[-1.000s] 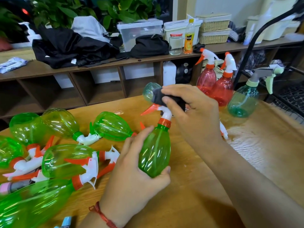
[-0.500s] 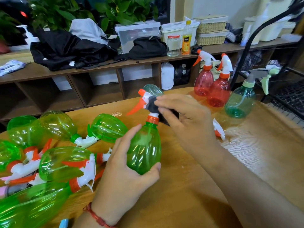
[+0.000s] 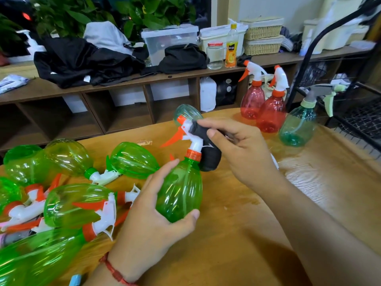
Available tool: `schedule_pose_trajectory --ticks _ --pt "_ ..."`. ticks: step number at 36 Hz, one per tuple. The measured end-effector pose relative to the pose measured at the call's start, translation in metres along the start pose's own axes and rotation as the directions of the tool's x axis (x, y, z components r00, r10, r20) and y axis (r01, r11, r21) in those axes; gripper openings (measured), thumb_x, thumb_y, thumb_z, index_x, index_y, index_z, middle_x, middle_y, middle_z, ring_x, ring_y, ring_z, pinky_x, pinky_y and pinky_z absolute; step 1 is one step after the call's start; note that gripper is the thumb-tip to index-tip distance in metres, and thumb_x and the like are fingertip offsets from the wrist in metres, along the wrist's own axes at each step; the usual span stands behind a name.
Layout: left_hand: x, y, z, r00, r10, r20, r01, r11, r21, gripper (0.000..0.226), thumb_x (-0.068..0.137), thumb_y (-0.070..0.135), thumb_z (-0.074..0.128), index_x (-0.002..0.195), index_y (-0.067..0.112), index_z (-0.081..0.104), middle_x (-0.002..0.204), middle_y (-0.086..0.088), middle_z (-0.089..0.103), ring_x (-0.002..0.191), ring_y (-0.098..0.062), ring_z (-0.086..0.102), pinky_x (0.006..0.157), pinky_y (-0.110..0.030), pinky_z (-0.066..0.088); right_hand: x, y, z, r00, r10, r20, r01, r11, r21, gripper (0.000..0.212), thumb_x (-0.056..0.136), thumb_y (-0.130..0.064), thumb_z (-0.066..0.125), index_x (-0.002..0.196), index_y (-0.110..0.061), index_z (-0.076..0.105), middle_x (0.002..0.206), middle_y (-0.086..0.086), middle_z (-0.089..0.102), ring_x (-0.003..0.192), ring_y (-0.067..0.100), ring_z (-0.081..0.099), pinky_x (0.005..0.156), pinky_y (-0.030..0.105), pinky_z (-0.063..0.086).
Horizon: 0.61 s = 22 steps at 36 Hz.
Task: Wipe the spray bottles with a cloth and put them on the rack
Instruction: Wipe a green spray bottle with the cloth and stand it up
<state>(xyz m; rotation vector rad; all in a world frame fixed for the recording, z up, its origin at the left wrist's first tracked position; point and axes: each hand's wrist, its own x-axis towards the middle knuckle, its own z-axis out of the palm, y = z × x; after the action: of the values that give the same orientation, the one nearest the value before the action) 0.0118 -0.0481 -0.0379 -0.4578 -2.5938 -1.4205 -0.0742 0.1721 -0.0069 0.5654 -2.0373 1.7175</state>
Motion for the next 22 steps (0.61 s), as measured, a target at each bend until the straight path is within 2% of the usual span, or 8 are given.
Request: schedule_pose_trajectory --ticks 3,5,7,9,12,15,17,22 --pt "0.003 -0.003 -0.001 0.998 -0.041 -0.047 0.038 0.997 -0.061 0.096 0.073 0.026 0.096 0.147 0.062 0.046 0.143 0.017 0.061 0.126 -0.005 0.063 0.103 -0.023 0.054 -0.001 0.003 -0.008 0.998 0.045 0.038 -0.043 0.997 -0.058 0.026 0.099 0.003 0.065 0.110 -0.014 0.082 0.112 -0.004 0.079 0.112 0.012 0.072 0.099 0.033 0.056" --pt "0.005 -0.006 -0.004 0.997 -0.052 -0.060 0.048 0.996 -0.070 0.097 0.073 0.026 0.098 0.148 0.061 0.046 0.143 0.014 0.063 0.125 -0.009 0.065 0.104 -0.033 0.055 -0.002 0.003 -0.009 0.997 0.073 -0.011 -0.073 0.996 -0.055 0.026 0.099 0.003 0.066 0.107 -0.015 0.083 0.105 -0.006 0.081 0.104 0.011 0.075 0.092 0.036 0.060" --pt "0.005 -0.006 -0.005 0.998 -0.030 -0.051 0.027 0.998 -0.059 0.098 0.071 0.033 0.097 0.149 0.061 0.044 0.144 0.016 0.061 0.127 -0.006 0.063 0.103 -0.027 0.053 -0.002 0.000 -0.008 0.991 0.027 -0.129 -0.031 0.999 -0.026 0.025 0.100 0.001 0.066 0.111 -0.015 0.082 0.107 -0.005 0.081 0.106 0.013 0.075 0.093 0.036 0.059" --pt "0.003 -0.003 -0.003 1.000 0.004 -0.031 -0.005 0.999 -0.032 0.098 0.071 0.035 0.097 0.149 0.063 0.043 0.144 0.024 0.057 0.129 0.002 0.059 0.099 -0.010 0.048 -0.001 -0.003 -0.004 0.976 -0.016 -0.216 0.018 1.000 0.007 0.024 0.101 0.000 0.066 0.116 -0.012 0.079 0.114 -0.002 0.079 0.112 0.015 0.073 0.099 0.036 0.058" --pt "-0.001 0.002 0.001 1.000 0.019 -0.016 -0.019 1.000 -0.010 0.098 0.072 0.030 0.095 0.147 0.067 0.043 0.144 0.032 0.052 0.131 0.011 0.052 0.094 0.002 0.040 -0.004 -0.002 0.005 0.991 0.003 -0.136 0.001 0.999 0.034 0.026 0.103 -0.001 0.063 0.122 -0.012 0.077 0.119 -0.001 0.078 0.116 0.015 0.072 0.101 0.036 0.057" --pt "-0.002 0.001 0.000 0.999 0.018 -0.038 -0.018 1.000 -0.010 0.099 0.071 0.030 0.096 0.148 0.064 0.044 0.143 0.030 0.053 0.132 0.007 0.053 0.095 0.000 0.042 -0.006 -0.001 0.006 0.997 0.044 -0.070 -0.038 0.996 0.084 0.028 0.104 -0.002 0.061 0.122 -0.017 0.077 0.118 -0.003 0.079 0.114 0.015 0.073 0.098 0.033 0.058" --pt "0.000 -0.001 -0.002 0.997 0.011 -0.072 -0.013 1.000 -0.019 0.098 0.070 0.034 0.098 0.148 0.063 0.045 0.143 0.029 0.054 0.129 0.006 0.056 0.094 -0.003 0.046 -0.005 0.000 0.002 0.998 0.027 -0.054 -0.025 0.999 0.035 0.027 0.103 -0.002 0.063 0.118 -0.017 0.079 0.116 -0.005 0.079 0.113 0.014 0.073 0.097 0.033 0.058" --pt "0.004 -0.002 -0.003 0.995 -0.041 -0.096 0.034 0.997 -0.075 0.098 0.073 0.034 0.098 0.148 0.065 0.043 0.146 0.019 0.058 0.128 -0.005 0.062 0.102 -0.027 0.055 -0.006 0.000 -0.007 0.998 -0.053 -0.014 0.051 0.990 -0.132 0.026 0.099 0.005 0.066 0.113 -0.011 0.081 0.116 -0.006 0.078 0.114 0.013 0.071 0.100 0.037 0.058"
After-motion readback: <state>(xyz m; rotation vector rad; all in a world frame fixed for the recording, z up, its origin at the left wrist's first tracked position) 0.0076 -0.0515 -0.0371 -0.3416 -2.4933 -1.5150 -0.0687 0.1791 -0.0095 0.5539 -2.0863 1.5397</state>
